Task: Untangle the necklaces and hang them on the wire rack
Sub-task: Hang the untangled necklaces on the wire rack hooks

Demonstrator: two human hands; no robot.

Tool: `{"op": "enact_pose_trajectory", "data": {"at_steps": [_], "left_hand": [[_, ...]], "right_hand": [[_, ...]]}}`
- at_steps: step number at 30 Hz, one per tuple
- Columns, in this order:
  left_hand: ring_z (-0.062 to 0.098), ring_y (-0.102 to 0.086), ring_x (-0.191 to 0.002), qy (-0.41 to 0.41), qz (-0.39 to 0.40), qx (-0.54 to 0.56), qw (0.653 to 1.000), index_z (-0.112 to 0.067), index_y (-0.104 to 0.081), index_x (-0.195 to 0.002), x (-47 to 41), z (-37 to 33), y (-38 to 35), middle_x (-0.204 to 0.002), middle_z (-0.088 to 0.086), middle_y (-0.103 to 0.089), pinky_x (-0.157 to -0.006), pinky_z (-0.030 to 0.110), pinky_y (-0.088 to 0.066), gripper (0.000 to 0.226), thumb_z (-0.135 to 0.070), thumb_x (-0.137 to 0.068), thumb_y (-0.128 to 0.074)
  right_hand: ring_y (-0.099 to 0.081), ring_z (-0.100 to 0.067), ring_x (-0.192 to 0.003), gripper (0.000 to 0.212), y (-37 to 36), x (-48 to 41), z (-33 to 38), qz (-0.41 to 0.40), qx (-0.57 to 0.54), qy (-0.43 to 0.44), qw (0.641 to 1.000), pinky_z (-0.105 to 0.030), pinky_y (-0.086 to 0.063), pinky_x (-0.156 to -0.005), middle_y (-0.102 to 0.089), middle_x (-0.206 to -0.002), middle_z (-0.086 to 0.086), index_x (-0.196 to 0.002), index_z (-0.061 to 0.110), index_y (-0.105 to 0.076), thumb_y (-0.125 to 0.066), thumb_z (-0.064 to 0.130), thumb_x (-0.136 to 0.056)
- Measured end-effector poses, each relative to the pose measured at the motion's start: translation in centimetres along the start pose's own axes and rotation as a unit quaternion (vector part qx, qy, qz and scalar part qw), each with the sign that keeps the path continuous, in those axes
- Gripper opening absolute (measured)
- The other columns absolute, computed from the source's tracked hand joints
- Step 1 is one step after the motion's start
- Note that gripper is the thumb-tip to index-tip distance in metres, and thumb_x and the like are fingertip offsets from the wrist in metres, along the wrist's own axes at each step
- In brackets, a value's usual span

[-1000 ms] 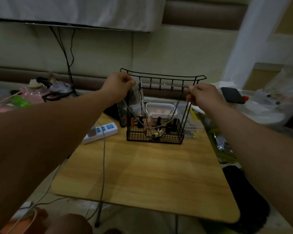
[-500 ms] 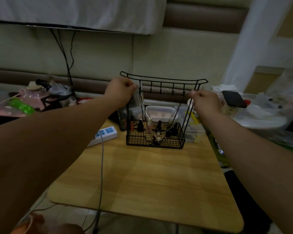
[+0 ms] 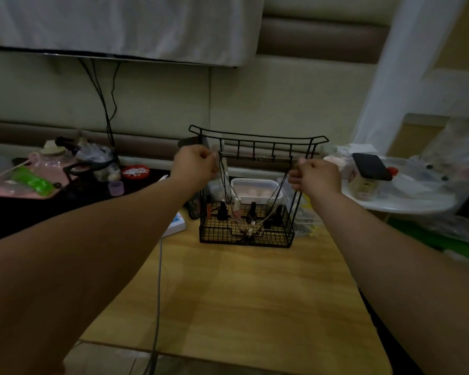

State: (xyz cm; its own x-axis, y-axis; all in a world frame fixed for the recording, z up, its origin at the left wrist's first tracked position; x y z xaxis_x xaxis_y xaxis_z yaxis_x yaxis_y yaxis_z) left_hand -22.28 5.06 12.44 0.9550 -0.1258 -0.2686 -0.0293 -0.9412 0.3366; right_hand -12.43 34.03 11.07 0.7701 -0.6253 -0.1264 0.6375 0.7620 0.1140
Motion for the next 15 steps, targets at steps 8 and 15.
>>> {"op": "enact_pose_trajectory", "data": {"at_steps": [8, 15], "left_hand": [[0.019, -0.075, -0.088, 0.022, 0.049, 0.006, 0.999, -0.016, -0.069, -0.097, 0.9, 2.4, -1.7, -0.097, 0.008, -0.075, -0.078, 0.027, -0.061, 0.017, -0.015, -0.107, -0.056], [0.021, -0.075, -0.087, 0.023, 0.047, 0.000, 0.999, -0.020, -0.068, -0.090, 1.5, 3.3, -2.6, -0.092, 0.009, -0.074, -0.085, 0.037, -0.063, 0.019, -0.017, -0.106, -0.058]], "right_hand": [[-0.075, -0.029, -0.096, 0.025, -1.0, 0.4, -3.9, 0.039, -0.004, -0.041, 0.998, -0.045, -0.062, -0.090, -0.075, -0.097, -0.011, -0.097, 0.015, -0.070, -0.053, 0.030, -0.108], [-0.075, -0.026, -0.089, 0.025, -1.3, 0.8, -4.6, 0.047, 0.027, -0.010, 0.998, -0.037, -0.062, -0.079, -0.074, -0.090, -0.006, -0.099, 0.017, -0.070, -0.052, 0.031, -0.108]]}}
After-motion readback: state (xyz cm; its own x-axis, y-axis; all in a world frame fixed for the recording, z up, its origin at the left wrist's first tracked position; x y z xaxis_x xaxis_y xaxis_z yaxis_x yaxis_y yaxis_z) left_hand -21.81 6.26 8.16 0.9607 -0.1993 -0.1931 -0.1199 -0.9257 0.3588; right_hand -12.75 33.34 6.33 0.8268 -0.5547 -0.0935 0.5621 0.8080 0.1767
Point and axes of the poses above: each hand's wrist, its own x-axis away from the middle knuckle, its own y-axis out of the back of the hand, z = x × y, the point moved 8 cm from there along -x, towards the middle knuckle
